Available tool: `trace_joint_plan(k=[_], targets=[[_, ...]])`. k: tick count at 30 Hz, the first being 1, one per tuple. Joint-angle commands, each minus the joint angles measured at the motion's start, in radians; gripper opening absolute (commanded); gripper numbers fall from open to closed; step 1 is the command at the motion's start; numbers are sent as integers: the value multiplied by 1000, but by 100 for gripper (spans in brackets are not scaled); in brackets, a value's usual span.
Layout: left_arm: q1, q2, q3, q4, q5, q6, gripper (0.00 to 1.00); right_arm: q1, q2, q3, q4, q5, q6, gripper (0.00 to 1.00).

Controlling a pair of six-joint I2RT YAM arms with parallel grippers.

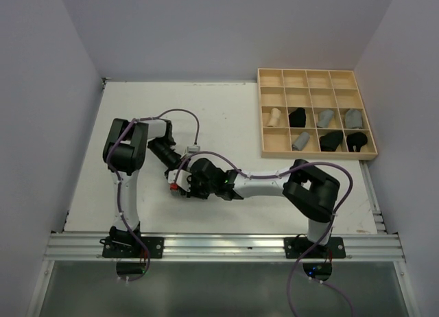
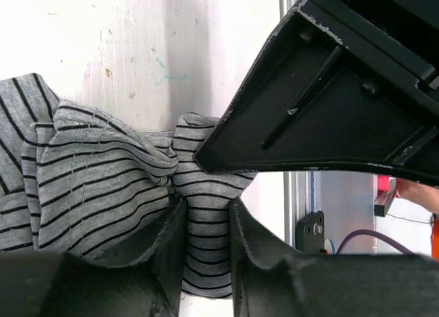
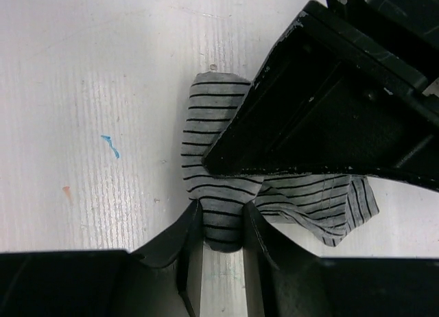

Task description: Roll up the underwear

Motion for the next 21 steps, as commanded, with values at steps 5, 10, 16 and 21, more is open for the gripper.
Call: trace_joint_plan(k=[5, 10, 16, 21], targets=[[64, -93, -57, 150, -38, 138, 46, -8, 123, 70, -49, -101, 63, 0], [253, -288, -64, 150, 40, 218, 56, -65, 150, 102, -130, -259, 218, 0], [513, -544, -129, 167, 161, 307, 61, -80, 210, 196, -265, -371, 341, 0], [667, -681, -327, 172, 177, 477, 62, -133, 319, 342, -337, -500, 496, 0]])
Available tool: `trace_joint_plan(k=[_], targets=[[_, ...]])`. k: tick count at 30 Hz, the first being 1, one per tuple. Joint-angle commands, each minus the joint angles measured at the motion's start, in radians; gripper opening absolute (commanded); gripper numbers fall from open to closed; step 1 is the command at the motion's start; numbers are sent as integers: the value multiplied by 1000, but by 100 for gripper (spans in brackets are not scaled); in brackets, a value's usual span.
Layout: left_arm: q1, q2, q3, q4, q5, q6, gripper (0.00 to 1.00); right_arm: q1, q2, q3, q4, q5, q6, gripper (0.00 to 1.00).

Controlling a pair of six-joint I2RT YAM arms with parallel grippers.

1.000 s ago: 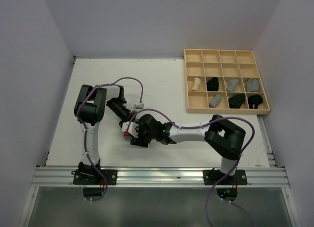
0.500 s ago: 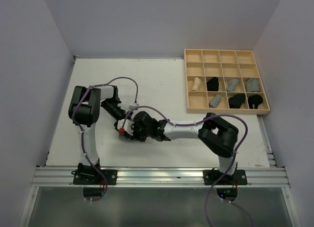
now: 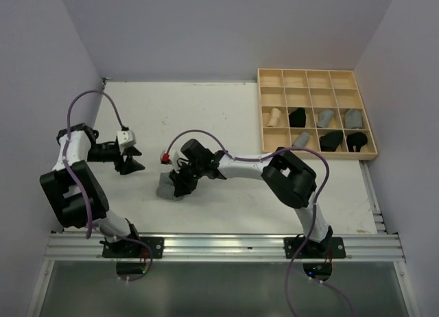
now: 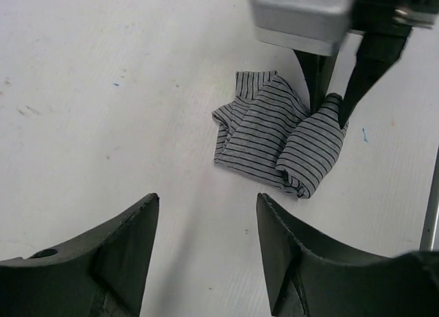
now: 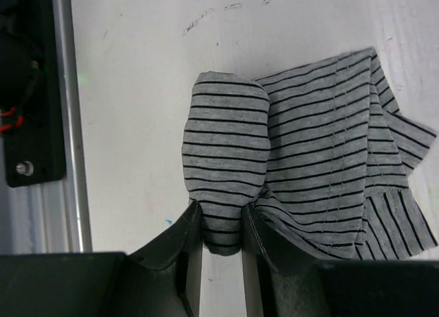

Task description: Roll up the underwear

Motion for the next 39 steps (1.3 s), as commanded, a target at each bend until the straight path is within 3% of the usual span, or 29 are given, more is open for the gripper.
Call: trace_joint_plan(k=[1, 6, 12, 22, 29, 33, 39], targets=[[49, -101, -152, 12, 46, 198, 63, -36, 141, 70, -184, -150, 176, 0], [52, -285, -414, 108, -37, 344, 66, -96, 243, 131, -150, -293, 345, 0], [37, -480, -601, 151, -123, 484, 73, -139, 350, 154, -15, -403, 578, 0], [-146, -639, -697, 401, -168, 312, 73, -148, 470, 144, 155, -443, 767, 0], [-253, -590, -680, 538, -186, 234, 71, -154, 494, 121, 235, -455, 853, 0], [-301, -554, -690, 544, -244, 277, 66, -164, 510, 111, 272, -452, 899, 0], [-379, -537, -762, 639, -339, 239, 45, -170, 528, 93, 364, -460, 977, 0]])
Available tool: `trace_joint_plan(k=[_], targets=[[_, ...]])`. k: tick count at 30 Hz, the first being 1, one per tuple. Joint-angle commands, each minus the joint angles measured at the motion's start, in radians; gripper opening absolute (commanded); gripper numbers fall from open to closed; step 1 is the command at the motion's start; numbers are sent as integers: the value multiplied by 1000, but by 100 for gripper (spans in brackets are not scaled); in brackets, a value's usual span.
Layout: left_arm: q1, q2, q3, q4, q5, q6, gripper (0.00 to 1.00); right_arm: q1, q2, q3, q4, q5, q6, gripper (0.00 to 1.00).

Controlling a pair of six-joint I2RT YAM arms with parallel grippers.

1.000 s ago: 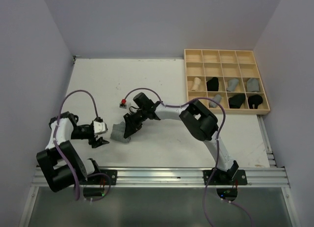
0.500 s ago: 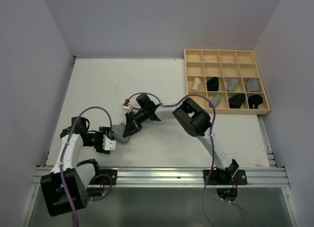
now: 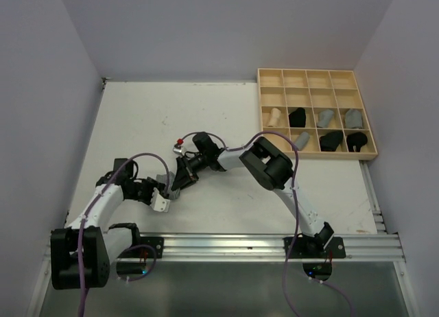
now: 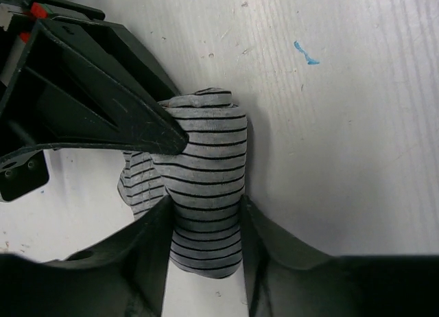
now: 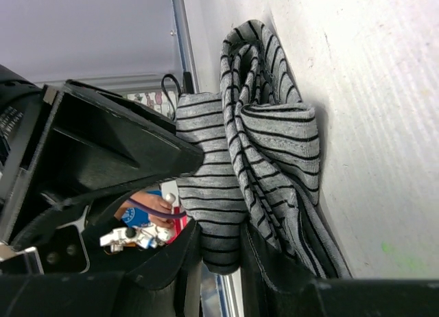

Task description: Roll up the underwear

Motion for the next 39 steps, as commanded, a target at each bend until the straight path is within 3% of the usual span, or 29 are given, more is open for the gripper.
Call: trace_joint_plan(k=[1, 4, 7, 12, 13, 16, 20, 25, 31, 39], targets=[[-45, 15, -51, 95, -75, -42, 39, 4, 125, -72, -43, 177, 4, 0], [-84, 70, -60, 149, -149, -102, 30, 4, 115, -84, -27, 172, 13, 1], [-97, 162, -11, 101, -197, -133, 22, -3, 67, -124, -30, 188, -4, 20], [-95, 306, 147, -162, -175, -104, 18, -81, -167, -254, -154, 443, -177, 38], [-97, 328, 174, -202, -165, -107, 18, -94, -218, -321, -138, 488, -191, 46], [-97, 425, 305, -371, -108, -128, 18, -129, -437, -432, -95, 602, -247, 49], [-115, 540, 498, -584, -31, -212, 18, -135, -646, -489, -170, 686, -422, 50], [-131, 737, 628, -585, 10, -344, 19, -120, -858, -575, -138, 699, -547, 49], [-132, 1024, 805, -585, 33, -421, 19, 44, -906, -534, -292, 835, -858, 50], [-132, 1143, 877, -585, 30, -430, 20, 298, -849, -503, -245, 1042, -1172, 61]])
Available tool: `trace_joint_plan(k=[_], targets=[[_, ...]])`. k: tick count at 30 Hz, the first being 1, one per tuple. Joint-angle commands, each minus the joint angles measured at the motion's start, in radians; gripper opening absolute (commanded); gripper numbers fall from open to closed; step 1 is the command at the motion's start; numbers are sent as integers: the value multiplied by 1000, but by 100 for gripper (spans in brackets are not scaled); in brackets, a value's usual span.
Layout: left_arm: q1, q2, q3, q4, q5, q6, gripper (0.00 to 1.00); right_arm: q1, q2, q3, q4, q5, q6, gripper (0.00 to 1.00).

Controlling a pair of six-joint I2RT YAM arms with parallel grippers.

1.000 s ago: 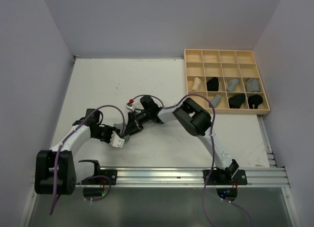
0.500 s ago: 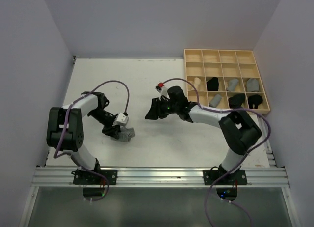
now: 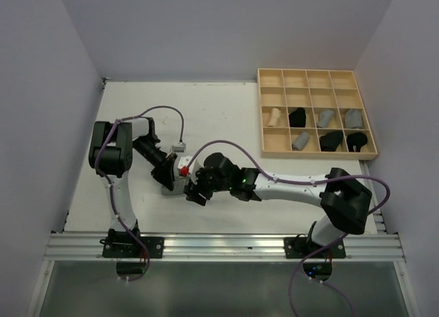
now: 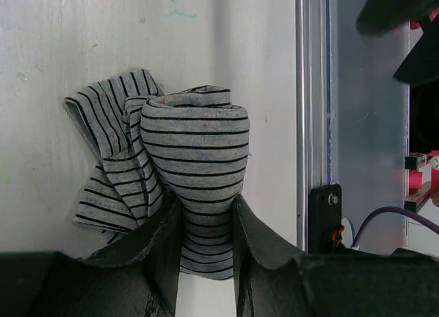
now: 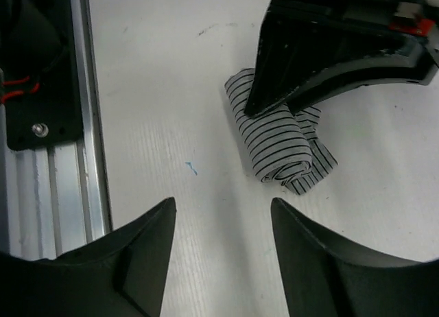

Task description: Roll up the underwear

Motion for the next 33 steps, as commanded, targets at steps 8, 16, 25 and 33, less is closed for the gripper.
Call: trace_joint_plan(k=[8, 16, 25, 33], targets=[[-17, 74, -12, 154, -58, 40, 24, 186, 182, 149, -2, 226, -424, 64], [-20, 81, -21, 155, -57, 57, 26, 219, 213, 105, 113, 310, -475, 65], [-32, 61, -18, 169, -87, 39, 30, 174, 207, 137, 69, 244, -478, 65], [-48, 61, -18, 181, -97, 22, 31, 93, 284, 166, 64, 184, -436, 65]])
